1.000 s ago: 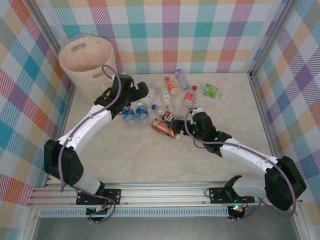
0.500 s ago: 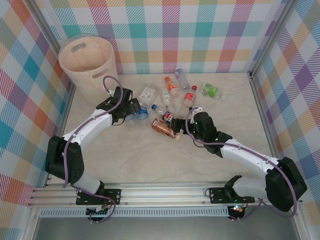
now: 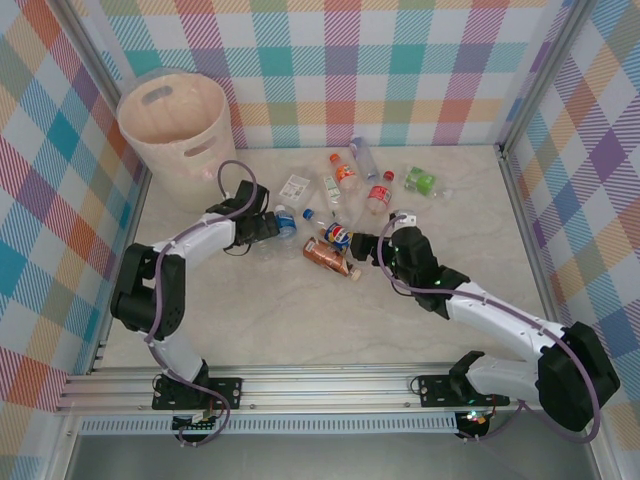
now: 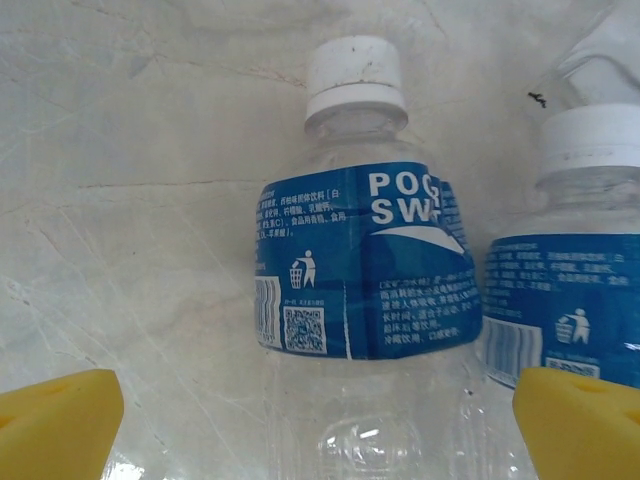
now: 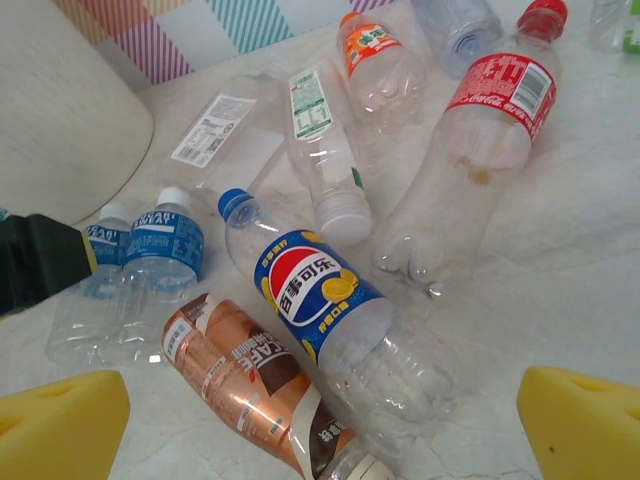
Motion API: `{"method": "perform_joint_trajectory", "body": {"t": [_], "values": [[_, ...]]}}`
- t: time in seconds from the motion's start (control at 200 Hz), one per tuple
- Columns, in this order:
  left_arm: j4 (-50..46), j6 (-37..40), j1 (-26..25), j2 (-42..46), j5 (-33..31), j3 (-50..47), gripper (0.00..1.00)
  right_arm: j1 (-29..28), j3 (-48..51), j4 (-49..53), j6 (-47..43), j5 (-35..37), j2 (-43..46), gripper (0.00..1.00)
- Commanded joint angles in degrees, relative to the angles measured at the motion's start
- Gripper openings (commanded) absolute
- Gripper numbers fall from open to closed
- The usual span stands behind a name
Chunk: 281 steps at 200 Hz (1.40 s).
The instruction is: Put the plastic bottles in the bin
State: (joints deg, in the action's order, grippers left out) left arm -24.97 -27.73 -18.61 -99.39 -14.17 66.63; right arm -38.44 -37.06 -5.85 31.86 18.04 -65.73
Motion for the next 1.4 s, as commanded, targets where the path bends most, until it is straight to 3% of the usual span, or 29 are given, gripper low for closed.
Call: {"method": "perform_joint_trajectory", "body": {"t": [0.0, 0.22, 0.5, 0.655, 1.02, 1.4], "values": [[-0.76, 0.51, 0.76, -1.91, -0.32, 2.00, 1.00, 0.07, -1.23, 0.15, 1.51, 1.82, -0.14, 1.00], [1.69, 1.79, 1.47, -5.16, 3.89, 2.62, 1.00, 0.03, -2.55, 2.10, 2.84, 4.31, -0.42, 1.00], [1.88, 3.31, 2.00, -9.44, 5.40, 4.33, 0.92, 0.03, -0.52, -3.42, -2.15, -4.04, 1.30, 1.00], [3.06, 2.79, 2.00, -10.12, 5.71, 3.39, 0.86, 0.03, -1.07, -2.06, -3.23, -5.01, 0.85, 1.00], [3.28, 2.89, 2.00, -5.09, 3.90, 0.88, 0.66, 0.07, -4.70, 2.35, 0.07, 0.01, -0.77, 1.00], [-0.18, 2.06, 2.01, 3.85, 3.82, 1.11, 0.59, 0.03, -10.75, 7.76, 2.03, 1.02, -4.55, 1.00]]}}
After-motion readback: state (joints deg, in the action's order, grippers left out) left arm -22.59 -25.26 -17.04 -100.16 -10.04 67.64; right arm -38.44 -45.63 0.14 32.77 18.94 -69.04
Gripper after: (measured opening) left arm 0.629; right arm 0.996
